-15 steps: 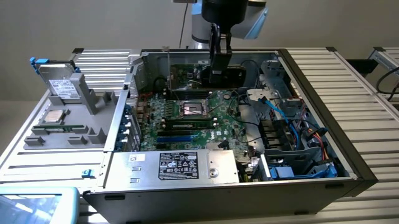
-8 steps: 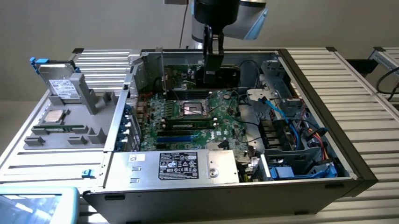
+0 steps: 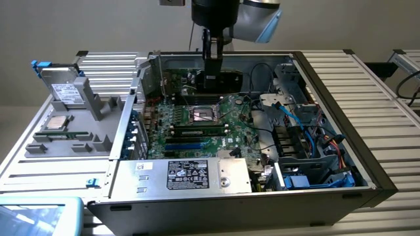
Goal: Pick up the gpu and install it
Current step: 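Insert the gpu into the slot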
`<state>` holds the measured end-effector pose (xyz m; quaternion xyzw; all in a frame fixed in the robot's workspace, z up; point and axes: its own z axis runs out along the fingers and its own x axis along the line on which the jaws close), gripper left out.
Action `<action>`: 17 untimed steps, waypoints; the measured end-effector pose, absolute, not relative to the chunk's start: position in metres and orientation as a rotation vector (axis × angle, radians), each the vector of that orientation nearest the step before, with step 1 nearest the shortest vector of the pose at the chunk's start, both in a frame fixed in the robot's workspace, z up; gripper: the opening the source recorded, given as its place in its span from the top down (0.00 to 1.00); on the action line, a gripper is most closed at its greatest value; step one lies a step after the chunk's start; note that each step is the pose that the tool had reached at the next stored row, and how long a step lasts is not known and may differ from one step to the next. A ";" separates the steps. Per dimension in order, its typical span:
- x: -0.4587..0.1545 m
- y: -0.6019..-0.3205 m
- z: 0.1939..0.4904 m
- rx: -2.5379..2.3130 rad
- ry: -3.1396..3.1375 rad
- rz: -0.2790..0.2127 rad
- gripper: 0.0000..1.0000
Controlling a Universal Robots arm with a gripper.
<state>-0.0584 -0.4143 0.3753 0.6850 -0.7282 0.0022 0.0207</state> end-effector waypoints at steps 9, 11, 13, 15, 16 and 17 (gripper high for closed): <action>-0.065 -0.419 0.366 2.126 -2.260 0.002 0.72; -0.066 -0.422 0.362 2.126 -2.260 0.002 0.72; -0.067 -0.424 0.359 2.126 -2.260 0.002 0.72; -0.068 -0.425 0.355 2.126 -2.260 0.002 0.72; -0.069 -0.426 0.353 2.127 -2.260 0.002 0.72; -0.070 -0.427 0.352 2.127 -2.259 0.002 0.72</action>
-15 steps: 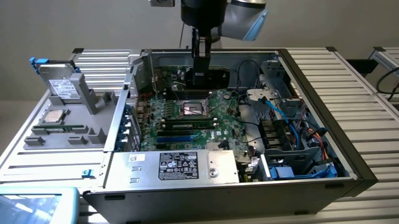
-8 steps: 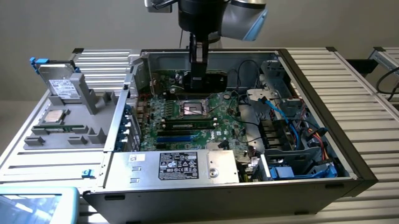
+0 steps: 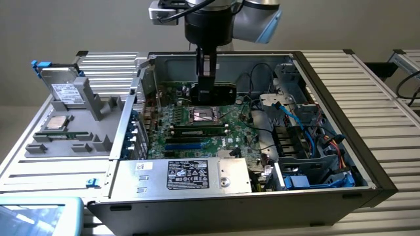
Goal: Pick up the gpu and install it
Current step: 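Insert the gpu into the slot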
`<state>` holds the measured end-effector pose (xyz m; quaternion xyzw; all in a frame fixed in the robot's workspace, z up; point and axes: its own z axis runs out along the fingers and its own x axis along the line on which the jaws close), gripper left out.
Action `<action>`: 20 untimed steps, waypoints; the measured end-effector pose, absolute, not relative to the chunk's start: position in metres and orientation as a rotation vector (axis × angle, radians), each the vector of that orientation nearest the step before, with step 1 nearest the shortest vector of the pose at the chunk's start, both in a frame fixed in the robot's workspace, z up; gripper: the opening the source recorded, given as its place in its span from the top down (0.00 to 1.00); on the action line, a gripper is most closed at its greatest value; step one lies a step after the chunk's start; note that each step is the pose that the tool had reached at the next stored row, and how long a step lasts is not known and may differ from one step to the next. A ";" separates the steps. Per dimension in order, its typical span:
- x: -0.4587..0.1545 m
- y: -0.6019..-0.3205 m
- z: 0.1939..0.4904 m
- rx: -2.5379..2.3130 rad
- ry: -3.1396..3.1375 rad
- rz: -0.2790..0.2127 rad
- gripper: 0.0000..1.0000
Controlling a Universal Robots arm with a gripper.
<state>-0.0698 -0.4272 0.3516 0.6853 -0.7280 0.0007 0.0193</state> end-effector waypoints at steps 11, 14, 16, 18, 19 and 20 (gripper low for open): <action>-0.077 -0.440 0.332 2.131 -2.256 0.002 0.72; -0.081 -0.442 0.328 2.132 -2.255 0.002 0.72; -0.084 -0.443 0.325 2.133 -2.254 0.002 0.72; -0.087 -0.444 0.323 2.134 -2.253 0.002 0.72; -0.088 -0.444 0.321 2.135 -2.253 0.003 0.72; -0.089 -0.445 0.321 2.136 -2.253 0.005 0.72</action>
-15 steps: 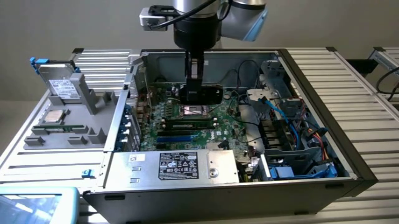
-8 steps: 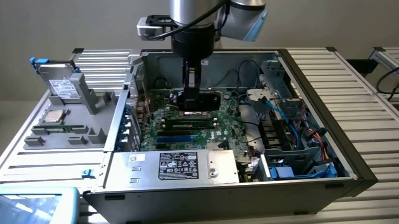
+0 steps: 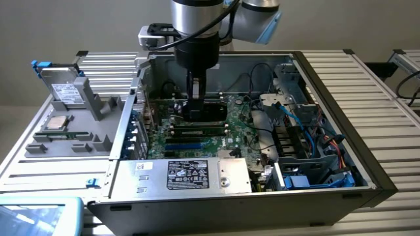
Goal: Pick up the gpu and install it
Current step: 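Insert the gpu into the slot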
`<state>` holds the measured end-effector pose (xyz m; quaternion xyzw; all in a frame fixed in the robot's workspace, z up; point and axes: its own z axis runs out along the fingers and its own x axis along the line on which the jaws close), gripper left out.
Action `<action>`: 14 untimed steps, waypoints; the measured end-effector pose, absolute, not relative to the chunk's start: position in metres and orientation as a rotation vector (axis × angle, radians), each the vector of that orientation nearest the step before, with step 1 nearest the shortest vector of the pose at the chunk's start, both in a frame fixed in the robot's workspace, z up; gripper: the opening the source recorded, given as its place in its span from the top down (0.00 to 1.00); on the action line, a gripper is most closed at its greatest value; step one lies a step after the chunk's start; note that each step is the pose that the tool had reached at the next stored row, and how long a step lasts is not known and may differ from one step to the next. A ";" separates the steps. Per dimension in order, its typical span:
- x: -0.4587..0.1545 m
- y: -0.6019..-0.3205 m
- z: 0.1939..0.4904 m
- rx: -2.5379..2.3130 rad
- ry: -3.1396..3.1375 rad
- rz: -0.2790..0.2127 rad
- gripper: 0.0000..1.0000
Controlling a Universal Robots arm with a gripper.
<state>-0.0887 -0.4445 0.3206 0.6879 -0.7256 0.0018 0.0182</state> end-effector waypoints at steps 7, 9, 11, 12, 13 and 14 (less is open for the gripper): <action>-0.096 -0.445 0.320 2.138 -2.253 0.007 0.72; -0.098 -0.447 0.319 2.145 -2.260 0.006 0.72; -0.098 -0.452 0.318 2.152 -2.268 0.007 0.72; -0.098 -0.454 0.316 2.155 -2.270 0.007 0.72; -0.098 -0.456 0.315 2.156 -2.272 0.007 0.72; -0.098 -0.457 0.313 2.156 -2.272 0.007 0.72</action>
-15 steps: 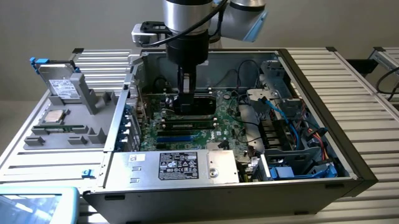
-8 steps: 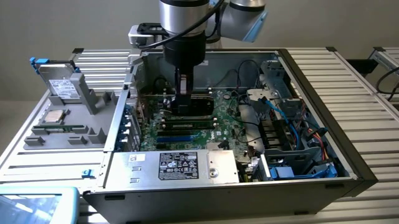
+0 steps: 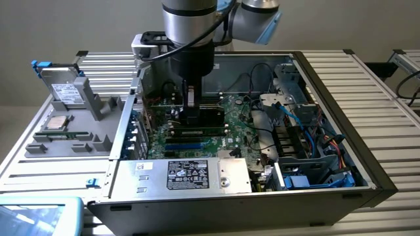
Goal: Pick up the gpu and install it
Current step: 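Insert the gpu into the slot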
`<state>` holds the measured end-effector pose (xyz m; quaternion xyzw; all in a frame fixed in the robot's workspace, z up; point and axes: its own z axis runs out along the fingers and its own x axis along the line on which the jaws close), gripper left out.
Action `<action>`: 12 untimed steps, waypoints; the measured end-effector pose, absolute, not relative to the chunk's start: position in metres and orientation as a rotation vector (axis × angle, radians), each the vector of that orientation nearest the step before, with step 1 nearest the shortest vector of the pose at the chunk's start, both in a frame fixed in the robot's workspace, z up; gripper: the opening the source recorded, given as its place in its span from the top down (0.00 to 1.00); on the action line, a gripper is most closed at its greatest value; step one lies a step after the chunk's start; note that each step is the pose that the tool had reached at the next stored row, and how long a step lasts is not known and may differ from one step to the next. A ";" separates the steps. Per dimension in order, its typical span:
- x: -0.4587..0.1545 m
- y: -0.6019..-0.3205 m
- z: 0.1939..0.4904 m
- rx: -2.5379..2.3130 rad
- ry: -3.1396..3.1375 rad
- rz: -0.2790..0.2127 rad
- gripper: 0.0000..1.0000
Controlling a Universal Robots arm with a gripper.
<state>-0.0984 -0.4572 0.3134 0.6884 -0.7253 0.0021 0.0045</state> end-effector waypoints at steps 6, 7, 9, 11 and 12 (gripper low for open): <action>-0.099 -0.458 0.303 2.156 -2.272 0.008 0.72; -0.098 -0.458 0.301 2.156 -2.271 0.009 0.72; -0.098 -0.458 0.299 2.157 -2.269 0.010 0.72; -0.099 -0.458 0.299 2.162 -2.262 0.008 0.72; -0.099 -0.458 0.299 2.165 -2.258 0.007 0.72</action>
